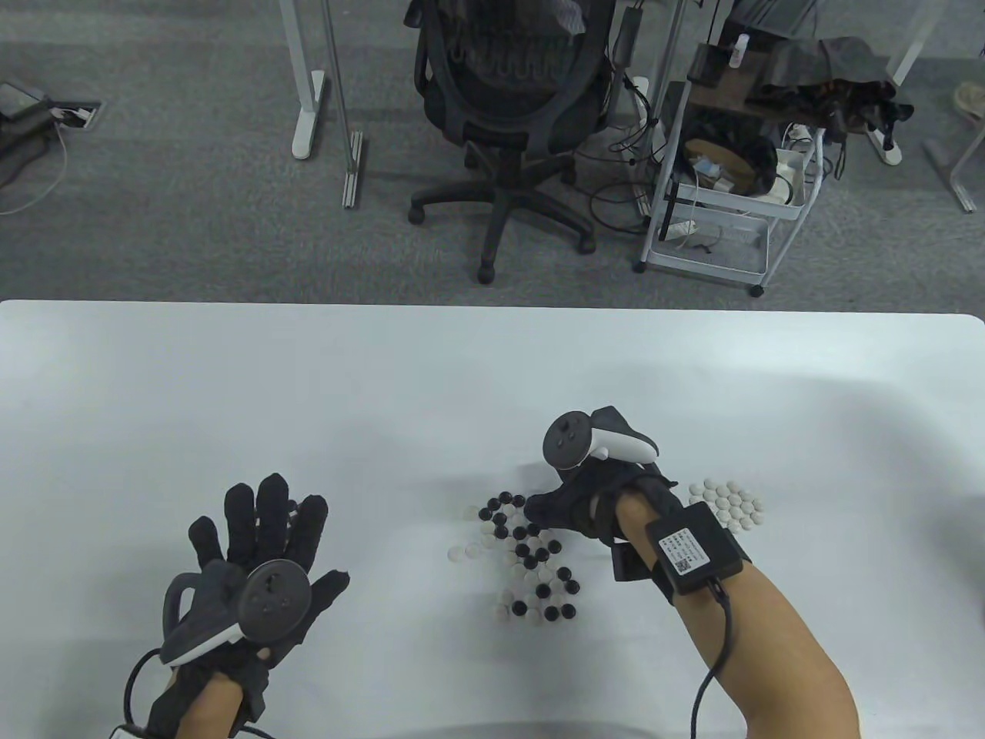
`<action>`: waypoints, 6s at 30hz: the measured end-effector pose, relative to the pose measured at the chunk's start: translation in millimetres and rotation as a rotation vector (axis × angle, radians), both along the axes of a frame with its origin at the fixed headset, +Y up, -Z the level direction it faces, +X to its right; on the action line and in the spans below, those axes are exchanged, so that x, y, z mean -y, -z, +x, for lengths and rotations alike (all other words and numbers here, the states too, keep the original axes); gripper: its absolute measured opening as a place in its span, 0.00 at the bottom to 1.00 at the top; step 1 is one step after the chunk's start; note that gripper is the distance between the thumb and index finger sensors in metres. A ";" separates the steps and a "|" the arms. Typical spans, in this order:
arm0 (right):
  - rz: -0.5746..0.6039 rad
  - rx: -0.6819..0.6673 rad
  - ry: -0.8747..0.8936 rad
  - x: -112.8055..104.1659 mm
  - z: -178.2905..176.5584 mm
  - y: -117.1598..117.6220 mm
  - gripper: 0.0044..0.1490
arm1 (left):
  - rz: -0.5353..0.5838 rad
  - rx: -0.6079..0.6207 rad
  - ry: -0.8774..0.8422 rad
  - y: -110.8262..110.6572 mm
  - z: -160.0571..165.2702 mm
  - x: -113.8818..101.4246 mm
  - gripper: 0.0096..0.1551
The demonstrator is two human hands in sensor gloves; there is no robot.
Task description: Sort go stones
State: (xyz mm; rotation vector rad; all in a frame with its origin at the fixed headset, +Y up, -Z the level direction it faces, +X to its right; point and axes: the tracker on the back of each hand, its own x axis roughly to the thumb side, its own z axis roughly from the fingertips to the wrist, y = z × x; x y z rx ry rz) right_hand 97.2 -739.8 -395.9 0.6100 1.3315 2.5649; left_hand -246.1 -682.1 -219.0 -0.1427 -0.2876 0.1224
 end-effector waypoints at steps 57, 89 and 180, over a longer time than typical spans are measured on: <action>0.028 -0.038 -0.058 -10.0 31.5 -22.4 0.40 | -0.003 -0.001 0.004 -1.5 2.0 -1.8 0.47; 0.064 0.312 -0.240 6.8 160.9 6.2 0.39 | -0.004 0.001 0.009 -1.9 2.2 -1.5 0.47; 0.124 0.302 -0.160 7.4 176.9 -42.4 0.44 | -0.005 0.006 0.018 -1.6 4.5 1.5 0.47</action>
